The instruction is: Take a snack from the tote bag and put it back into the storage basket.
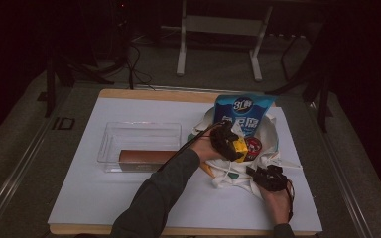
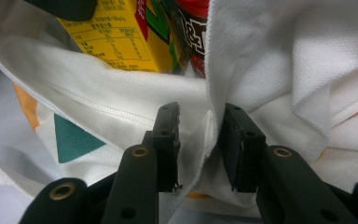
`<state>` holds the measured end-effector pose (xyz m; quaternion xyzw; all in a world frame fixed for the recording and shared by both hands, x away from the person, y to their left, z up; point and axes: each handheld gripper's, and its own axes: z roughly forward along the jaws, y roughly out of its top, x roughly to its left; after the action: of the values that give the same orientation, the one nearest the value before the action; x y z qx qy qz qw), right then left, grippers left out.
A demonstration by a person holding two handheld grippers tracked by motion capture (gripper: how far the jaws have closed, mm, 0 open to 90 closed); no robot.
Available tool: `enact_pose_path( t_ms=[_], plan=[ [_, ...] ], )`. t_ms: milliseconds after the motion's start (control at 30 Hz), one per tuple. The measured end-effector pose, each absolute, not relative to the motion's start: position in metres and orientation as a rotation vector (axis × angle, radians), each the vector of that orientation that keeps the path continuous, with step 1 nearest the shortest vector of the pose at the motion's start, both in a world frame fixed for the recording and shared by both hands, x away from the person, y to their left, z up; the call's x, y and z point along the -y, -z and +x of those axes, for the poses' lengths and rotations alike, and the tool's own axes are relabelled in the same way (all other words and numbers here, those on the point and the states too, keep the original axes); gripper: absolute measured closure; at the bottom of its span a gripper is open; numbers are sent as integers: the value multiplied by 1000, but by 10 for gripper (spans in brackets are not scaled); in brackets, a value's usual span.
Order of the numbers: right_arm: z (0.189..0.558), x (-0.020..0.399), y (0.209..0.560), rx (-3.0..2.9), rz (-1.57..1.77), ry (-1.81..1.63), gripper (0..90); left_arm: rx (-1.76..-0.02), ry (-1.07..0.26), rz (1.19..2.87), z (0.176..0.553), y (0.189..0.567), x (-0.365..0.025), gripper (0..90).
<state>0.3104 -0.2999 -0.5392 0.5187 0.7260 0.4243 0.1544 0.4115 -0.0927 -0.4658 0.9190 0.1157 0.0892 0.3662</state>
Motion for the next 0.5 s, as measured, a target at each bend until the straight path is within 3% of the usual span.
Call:
enact_pose_path(
  t_ms=[500],
  plan=[
    [311,300,539,-2085,1488,-1225,668,-315,-263,2376,408,458,88,279]
  ],
)
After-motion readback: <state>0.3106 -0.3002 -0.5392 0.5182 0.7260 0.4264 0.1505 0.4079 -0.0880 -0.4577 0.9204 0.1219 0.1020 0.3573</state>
